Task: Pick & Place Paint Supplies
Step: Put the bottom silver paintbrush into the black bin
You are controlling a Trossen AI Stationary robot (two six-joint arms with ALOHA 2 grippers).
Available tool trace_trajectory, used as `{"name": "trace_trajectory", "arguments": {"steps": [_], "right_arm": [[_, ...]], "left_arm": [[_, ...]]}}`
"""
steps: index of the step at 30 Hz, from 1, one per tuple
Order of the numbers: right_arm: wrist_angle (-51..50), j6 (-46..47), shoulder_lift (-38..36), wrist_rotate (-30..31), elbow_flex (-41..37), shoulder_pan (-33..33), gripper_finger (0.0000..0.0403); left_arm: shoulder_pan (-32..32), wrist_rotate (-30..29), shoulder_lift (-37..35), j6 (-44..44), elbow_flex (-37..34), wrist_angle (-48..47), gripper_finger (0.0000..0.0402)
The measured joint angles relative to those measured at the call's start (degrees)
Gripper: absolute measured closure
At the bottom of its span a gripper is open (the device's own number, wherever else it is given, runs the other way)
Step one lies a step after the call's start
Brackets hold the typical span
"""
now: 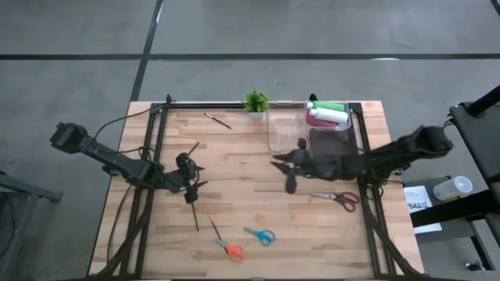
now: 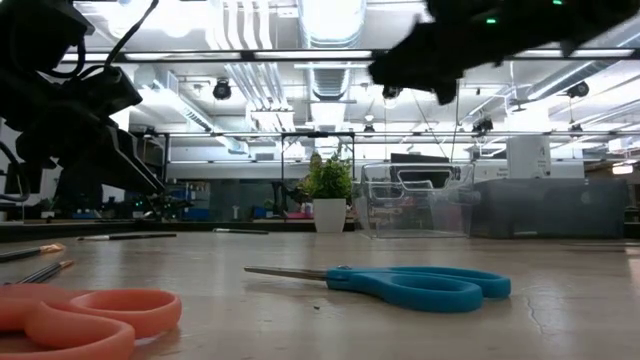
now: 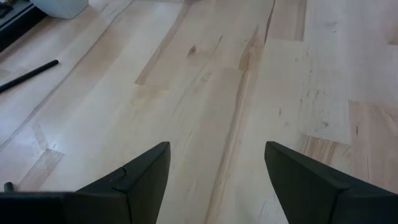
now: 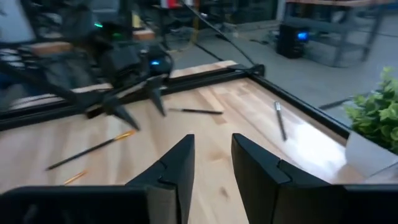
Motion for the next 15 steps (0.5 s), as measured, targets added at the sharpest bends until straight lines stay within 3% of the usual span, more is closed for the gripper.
{"name": "trace_trajectory", "arguments": {"steps": [8,15], "right_arm": [[1.2,-3.5,-16.8,-3.1,-12.2,0.0,0.0298],[5.1,-3.5,-23.3,-5.8,-18.7,0.0,0.0298]], "left_arm": [[0.0,0.0,0.0,0.0,0.0,-0.1,0.0135],[0.0,0.0,0.0,0.0,0.0,0.0,0.0135]]}}
